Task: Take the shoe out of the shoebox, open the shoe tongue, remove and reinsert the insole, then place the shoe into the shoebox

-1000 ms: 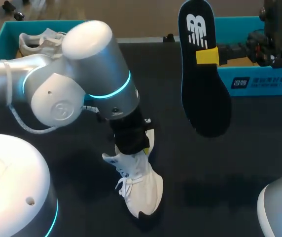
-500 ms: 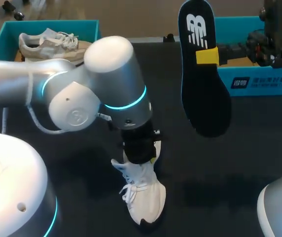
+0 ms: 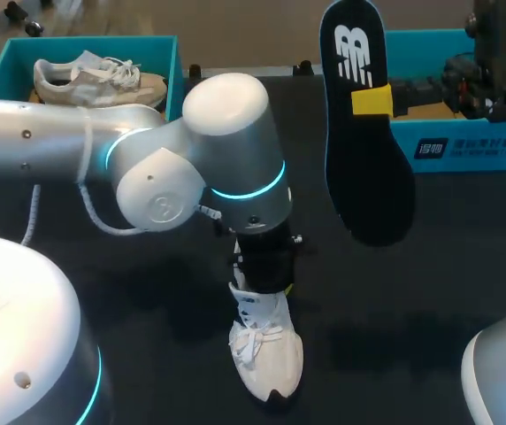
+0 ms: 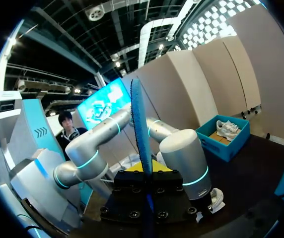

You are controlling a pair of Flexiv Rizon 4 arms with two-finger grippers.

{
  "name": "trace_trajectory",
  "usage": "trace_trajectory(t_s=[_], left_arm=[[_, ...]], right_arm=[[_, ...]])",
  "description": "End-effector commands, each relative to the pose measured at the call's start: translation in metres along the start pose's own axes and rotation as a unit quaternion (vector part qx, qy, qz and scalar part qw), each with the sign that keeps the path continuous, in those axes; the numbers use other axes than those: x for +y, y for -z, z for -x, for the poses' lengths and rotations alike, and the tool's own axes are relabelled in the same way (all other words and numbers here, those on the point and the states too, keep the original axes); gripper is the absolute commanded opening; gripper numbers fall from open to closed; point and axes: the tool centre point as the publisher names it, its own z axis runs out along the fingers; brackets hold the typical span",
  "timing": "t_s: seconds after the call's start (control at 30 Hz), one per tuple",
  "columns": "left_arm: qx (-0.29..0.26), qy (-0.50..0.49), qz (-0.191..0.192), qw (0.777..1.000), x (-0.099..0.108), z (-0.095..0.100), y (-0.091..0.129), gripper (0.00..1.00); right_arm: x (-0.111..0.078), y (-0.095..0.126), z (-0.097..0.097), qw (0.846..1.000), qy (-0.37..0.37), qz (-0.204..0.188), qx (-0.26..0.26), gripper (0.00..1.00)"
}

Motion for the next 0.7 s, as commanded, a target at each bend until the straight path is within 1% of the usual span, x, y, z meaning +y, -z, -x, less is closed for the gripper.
trace_trajectory(t_s=[0.03,0.07,0.1,0.17,0.2,0.3,0.33,0.37,0.43,0.47,0.5,0.53,0.6,0.67,0.7], left_arm=[[-0.005,0.0,0.002,1.0,0.003,0.006,-0.006,0.43],[-0.013,-0.001,0.002,1.0,0.004,0.008,-0.004,0.5],[-0.017,0.0,0.003,1.0,0.005,0.008,-0.003,0.59],[-0.035,0.001,0.007,0.999,0.008,0.01,0.002,0.93],[-0.049,0.004,0.01,0.999,0.01,0.011,0.008,1.0],[-0.085,0.011,0.016,0.996,0.015,0.012,0.025,1.0],[-0.105,0.015,0.024,0.994,0.018,0.012,0.034,1.0],[-0.117,0.018,0.024,0.993,0.019,0.011,0.04,1.0],[-0.152,0.025,0.027,0.988,0.024,0.01,0.059,1.0],[-0.183,0.027,0.026,0.982,0.026,0.009,0.072,1.0],[-0.195,0.032,0.024,0.98,0.028,0.008,0.079,1.0],[-0.216,0.04,0.028,0.975,0.031,0.008,0.089,1.0],[-0.267,0.054,0.02,0.962,0.037,0.01,0.112,1.0],[-0.299,0.058,0.028,0.952,0.041,0.011,0.127,1.0],[-0.315,0.057,0.023,0.947,0.042,0.011,0.135,1.0]], right_arm=[[0.002,-0.003,0.002,1.0,0.0,-0.002,0.001,0.0],[0.002,-0.003,0.002,1.0,0.0,-0.002,0.001,0.0],[0.002,-0.003,0.002,1.0,0.0,-0.002,0.001,0.0],[0.002,-0.003,0.002,1.0,0.0,-0.002,0.001,0.0],[0.002,-0.003,0.002,1.0,0.0,-0.002,0.001,0.0],[0.002,-0.003,0.002,1.0,0.0,-0.002,0.001,0.0],[0.002,-0.003,0.002,1.0,0.0,-0.002,0.001,0.0],[0.002,-0.003,0.002,1.0,0.0,-0.002,0.001,0.0],[0.002,-0.003,0.002,1.0,0.0,-0.002,0.001,0.0],[0.002,-0.003,0.002,1.0,0.0,-0.002,0.001,0.0],[0.002,-0.003,0.002,1.0,0.0,-0.002,0.001,0.0],[0.002,-0.003,0.002,1.0,0.0,-0.002,0.001,0.0],[0.002,-0.003,0.002,1.0,0.0,-0.002,0.001,0.0],[0.002,-0.003,0.002,1.0,0.0,-0.002,0.001,0.0],[0.002,-0.003,0.002,1.0,0.0,-0.002,0.001,0.0]])
